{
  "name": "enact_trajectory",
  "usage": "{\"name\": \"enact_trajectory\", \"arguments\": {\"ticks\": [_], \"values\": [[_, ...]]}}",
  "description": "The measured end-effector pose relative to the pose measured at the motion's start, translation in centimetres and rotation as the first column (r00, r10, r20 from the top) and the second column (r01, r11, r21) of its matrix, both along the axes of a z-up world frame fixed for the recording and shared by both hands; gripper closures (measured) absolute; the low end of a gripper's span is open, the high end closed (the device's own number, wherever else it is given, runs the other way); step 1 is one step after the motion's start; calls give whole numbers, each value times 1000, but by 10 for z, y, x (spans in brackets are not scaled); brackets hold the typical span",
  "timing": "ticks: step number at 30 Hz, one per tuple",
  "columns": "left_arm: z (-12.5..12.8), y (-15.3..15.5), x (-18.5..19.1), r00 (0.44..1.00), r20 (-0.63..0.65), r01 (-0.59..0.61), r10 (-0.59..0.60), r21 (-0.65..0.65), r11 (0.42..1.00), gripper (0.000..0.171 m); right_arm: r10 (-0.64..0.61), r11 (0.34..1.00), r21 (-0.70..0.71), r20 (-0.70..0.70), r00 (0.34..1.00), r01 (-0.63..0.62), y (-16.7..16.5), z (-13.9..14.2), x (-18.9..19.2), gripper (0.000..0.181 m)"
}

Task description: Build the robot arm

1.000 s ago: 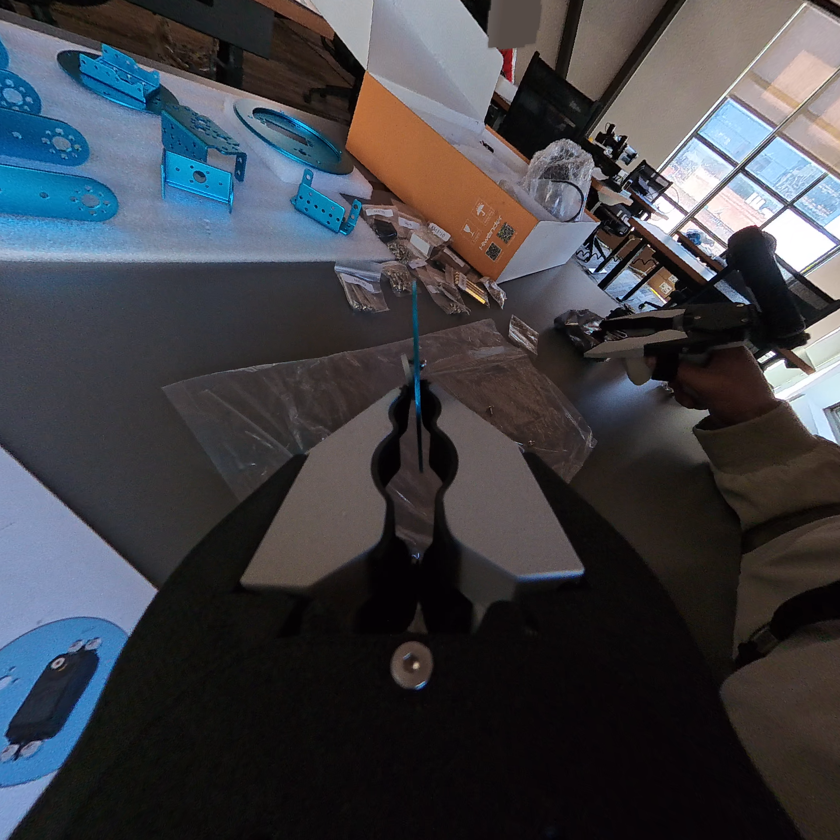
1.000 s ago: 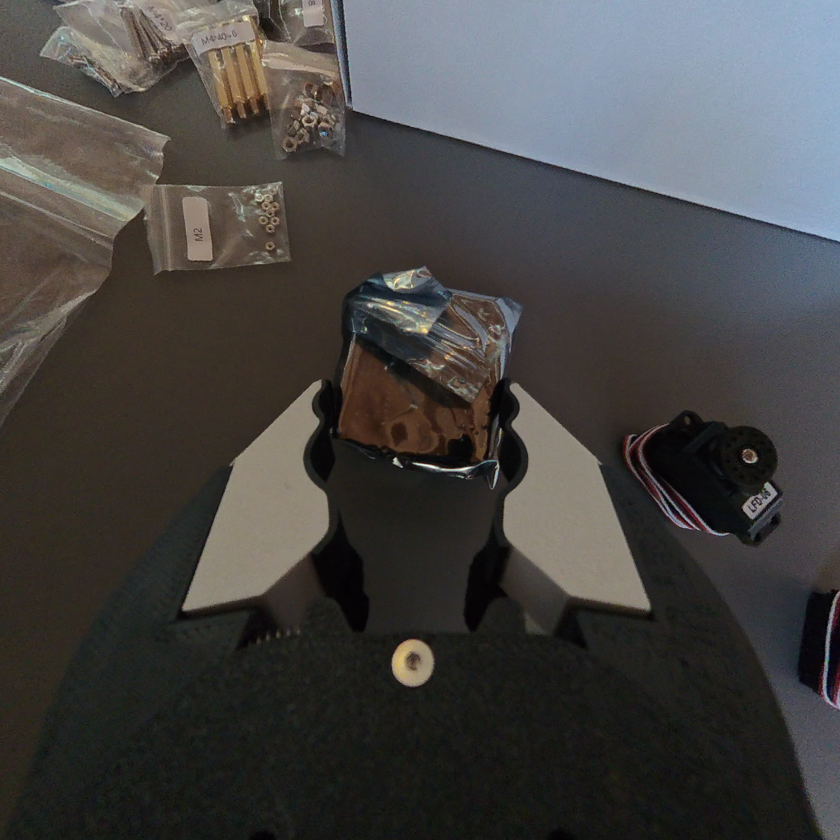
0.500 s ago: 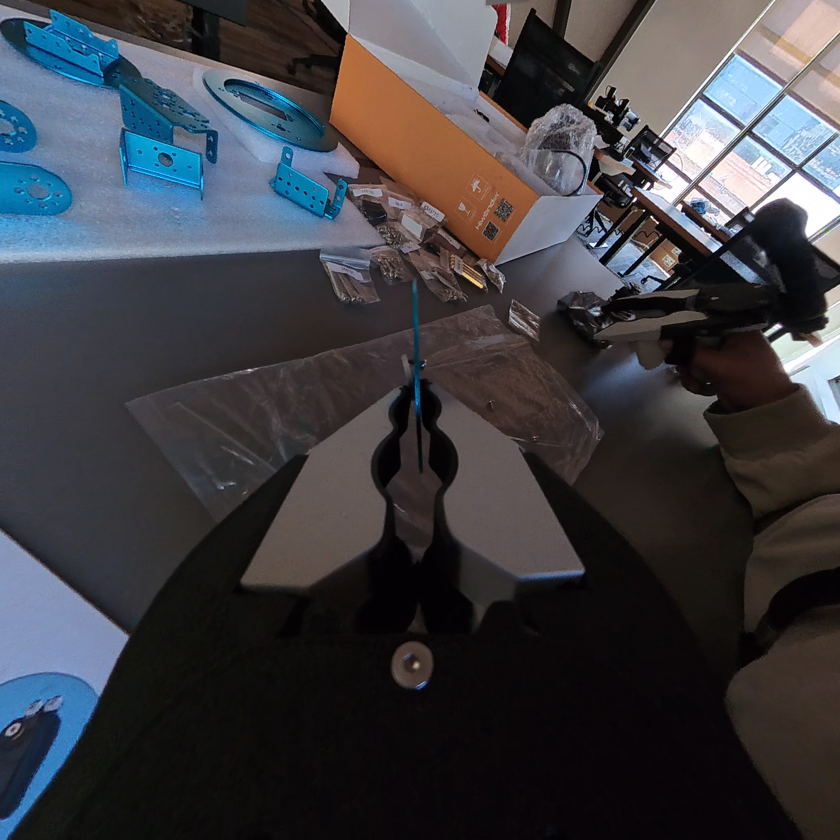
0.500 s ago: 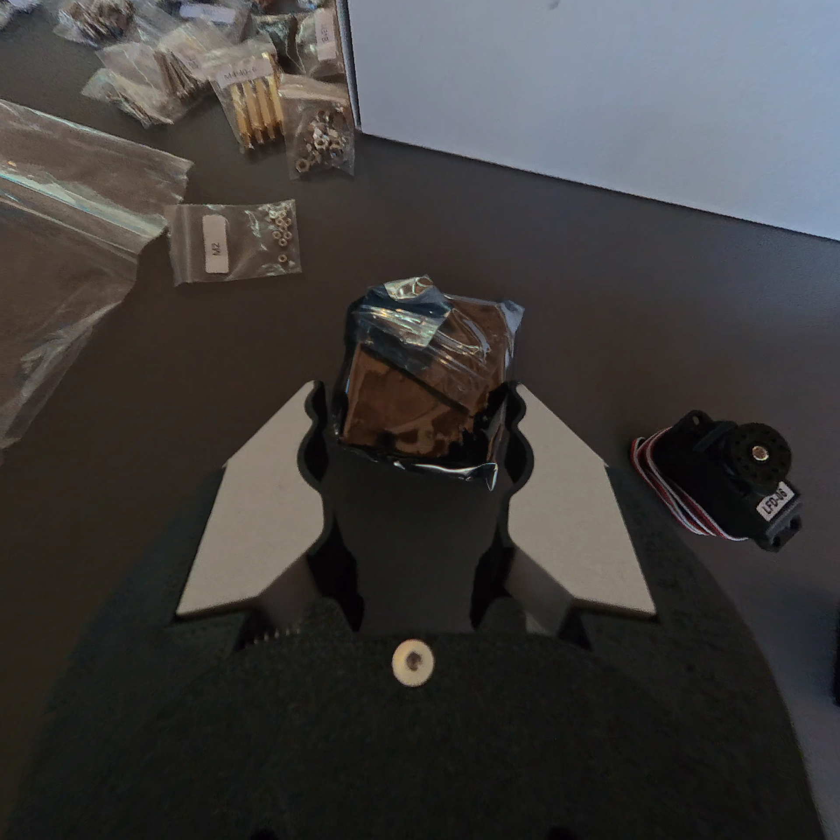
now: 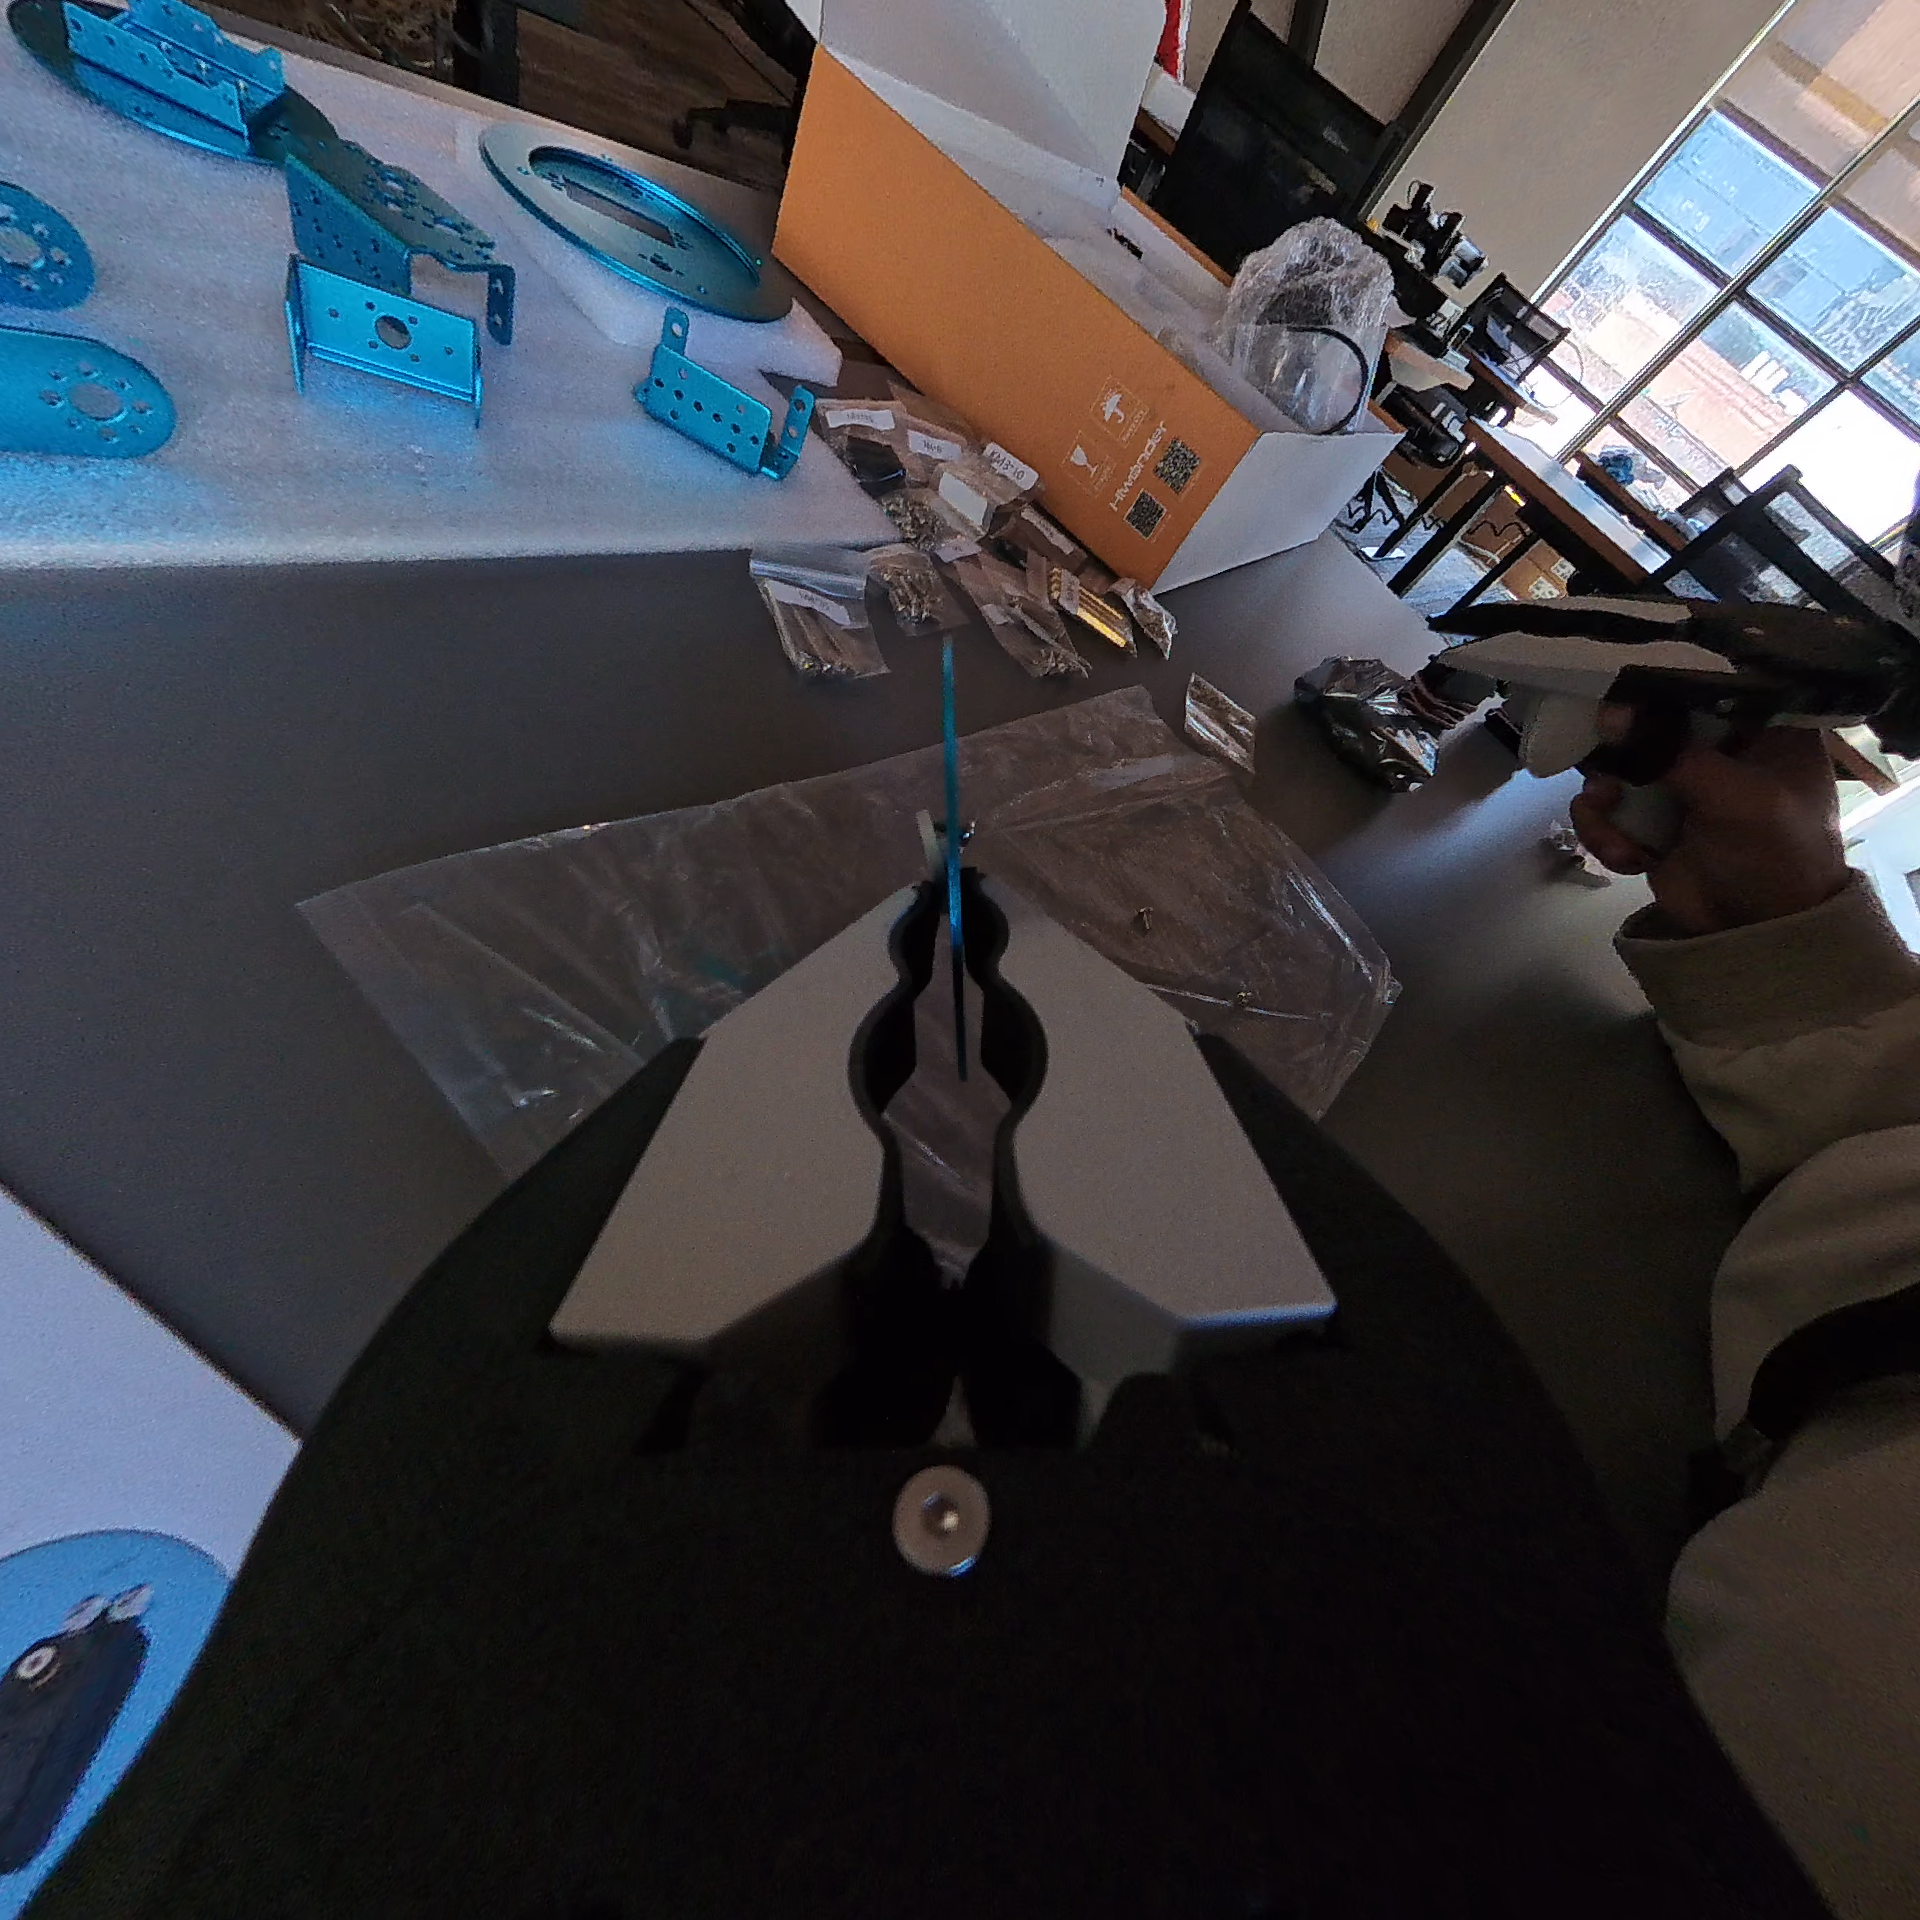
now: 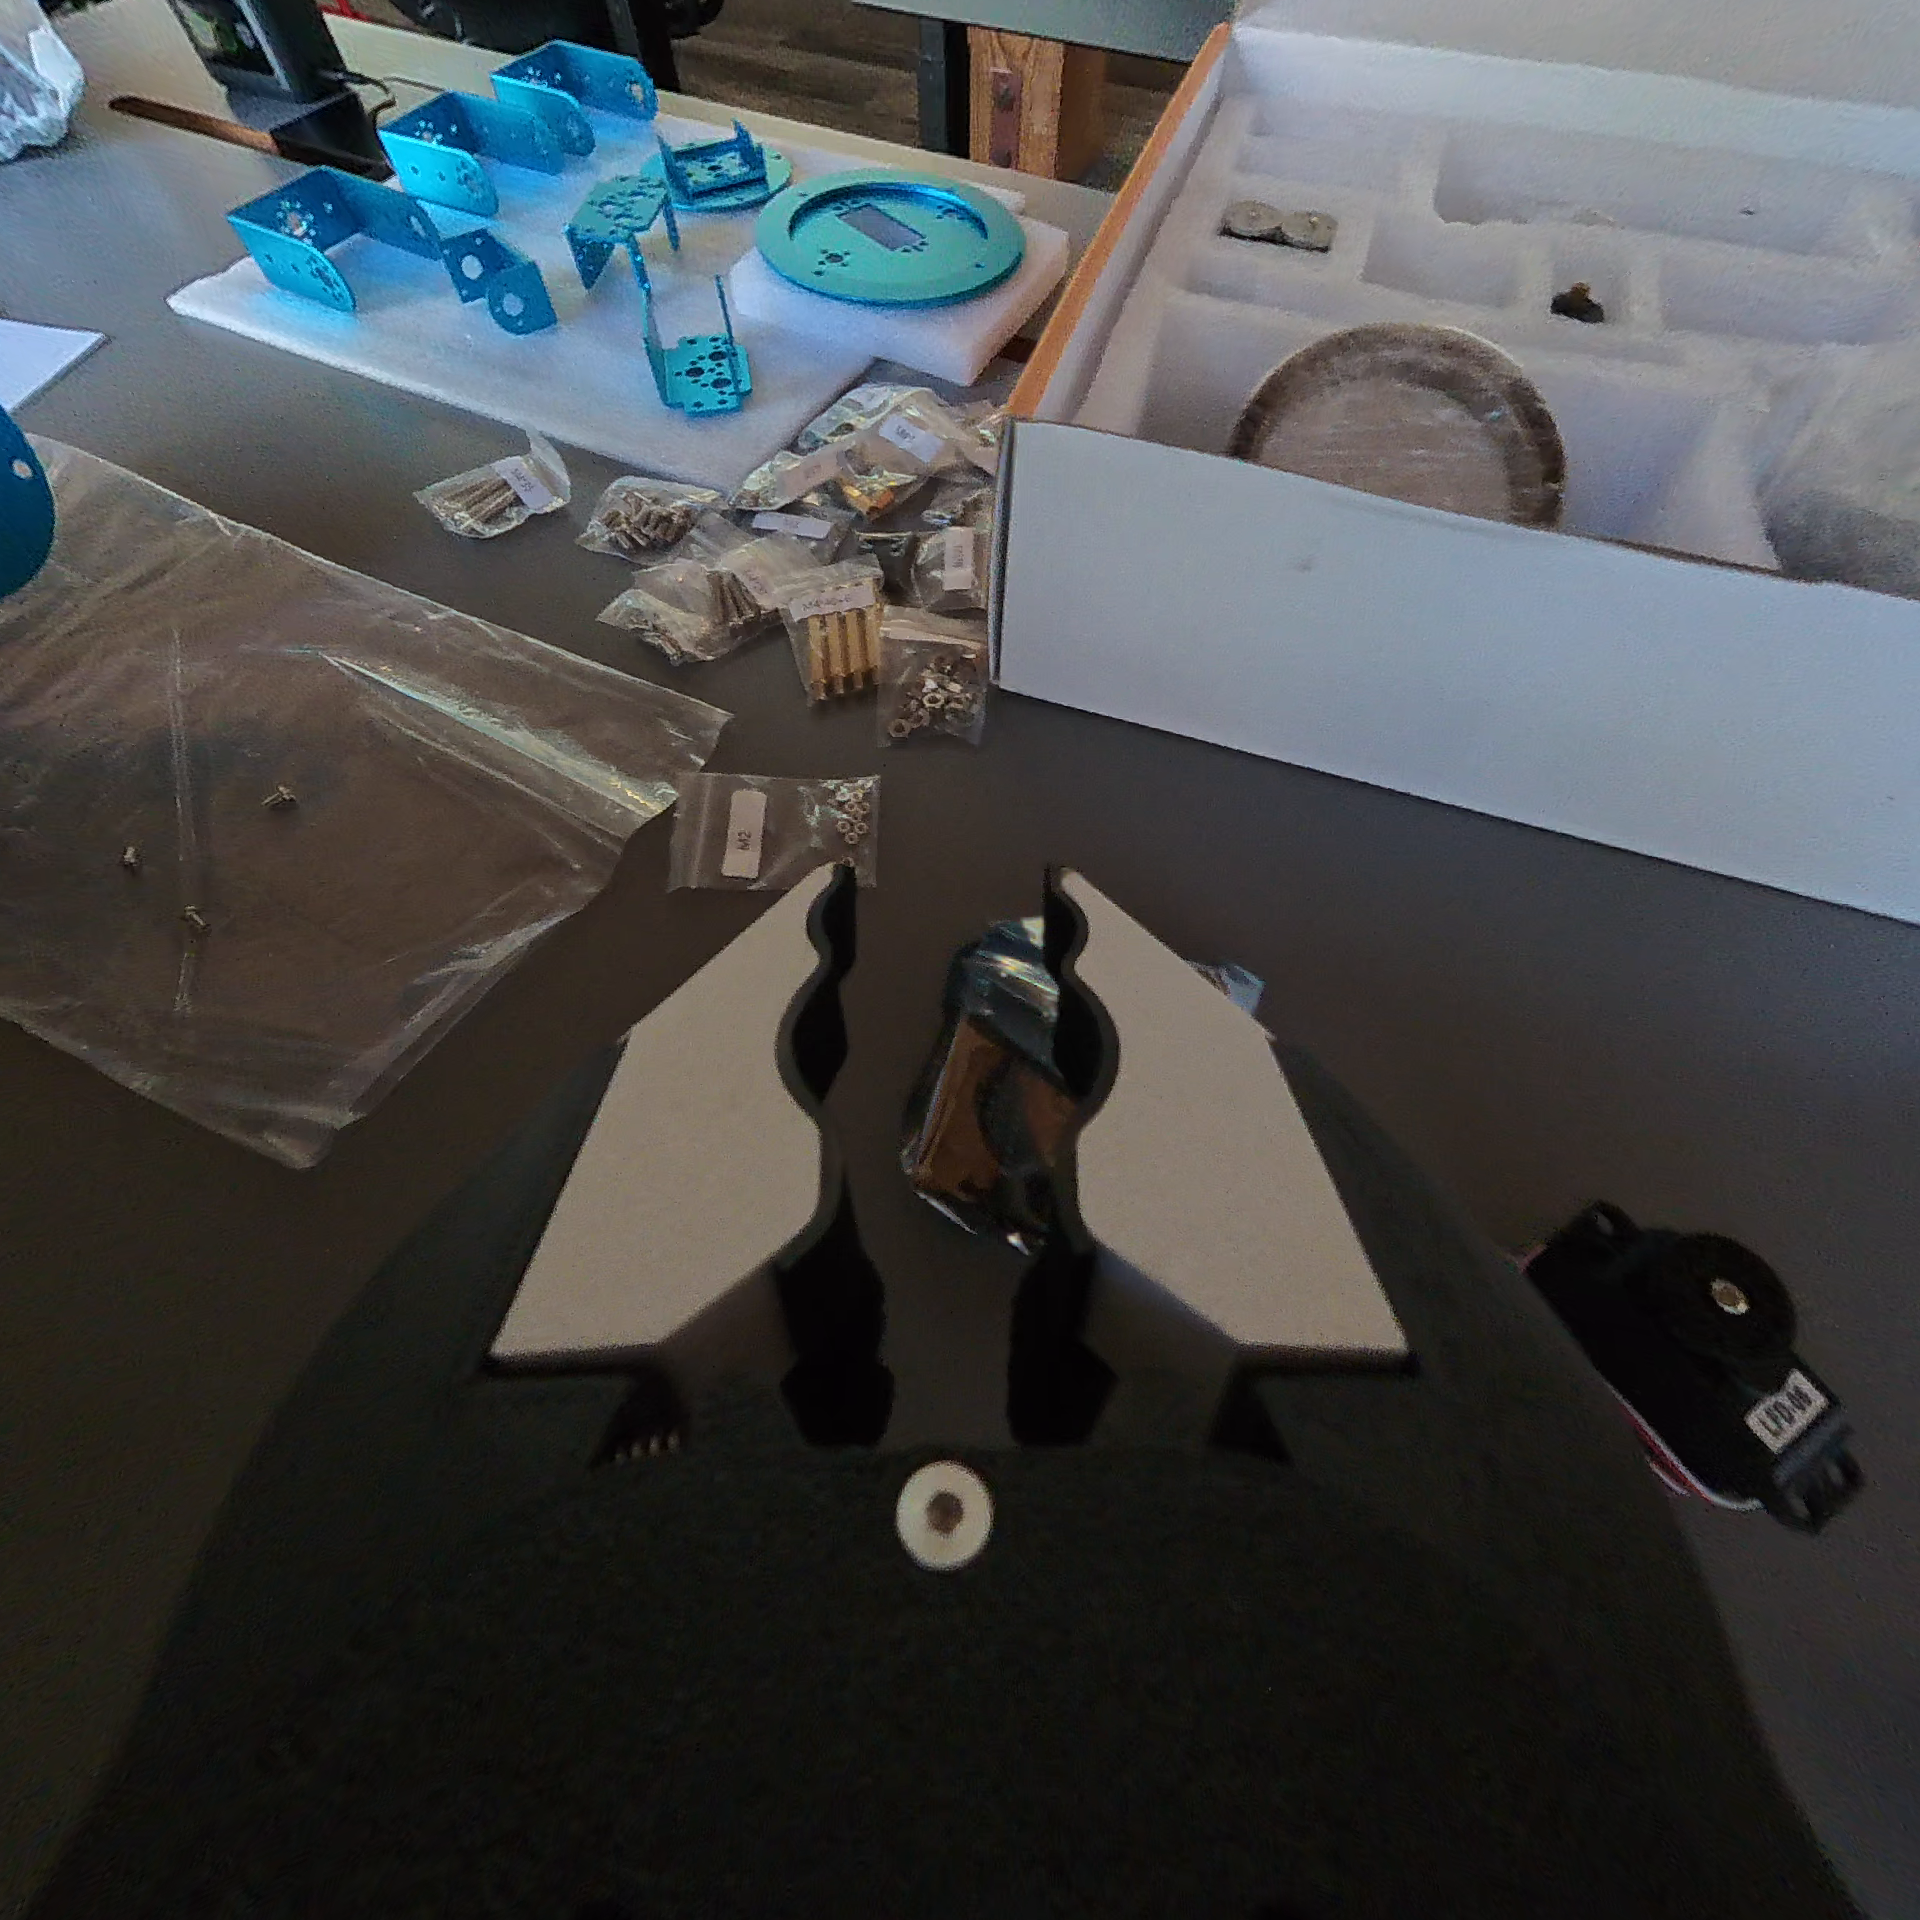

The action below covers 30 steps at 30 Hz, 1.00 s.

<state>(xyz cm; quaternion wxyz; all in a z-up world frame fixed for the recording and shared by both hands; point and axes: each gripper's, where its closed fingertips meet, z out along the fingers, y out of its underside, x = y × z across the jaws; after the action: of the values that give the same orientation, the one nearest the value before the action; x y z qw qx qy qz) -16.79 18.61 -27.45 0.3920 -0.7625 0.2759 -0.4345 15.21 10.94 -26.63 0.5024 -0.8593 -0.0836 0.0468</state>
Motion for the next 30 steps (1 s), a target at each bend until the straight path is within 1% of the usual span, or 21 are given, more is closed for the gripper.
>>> {"name": "enact_trajectory", "arguments": {"ticks": [2,7,12,17,25,30], "values": [[0,0,-1,1000,0,-2,2,1,1000,167,16,1000,-3,2,1000,-16,3,-1,-6,149],[1,0,-1,1000,4,0,0,0,1000,167,79,997,-7,-56,995,-79,9,-2,-30,152],[3,-1,-1,1000,4,3,-3,7,1000,167,134,990,-33,-48,990,-136,15,-13,-57,153],[4,-3,-2,1000,12,6,-6,4,1000,167,182,981,-47,-96,979,-187,18,-17,-80,154],[4,-5,-1,1000,10,19,-19,0,1000,167,225,971,-55,-115,968,-232,24,-25,-102,157],[3,-7,2,1000,4,30,-30,2,1000,167,241,966,-64,-121,963,-250,23,-32,-106,157]]}}
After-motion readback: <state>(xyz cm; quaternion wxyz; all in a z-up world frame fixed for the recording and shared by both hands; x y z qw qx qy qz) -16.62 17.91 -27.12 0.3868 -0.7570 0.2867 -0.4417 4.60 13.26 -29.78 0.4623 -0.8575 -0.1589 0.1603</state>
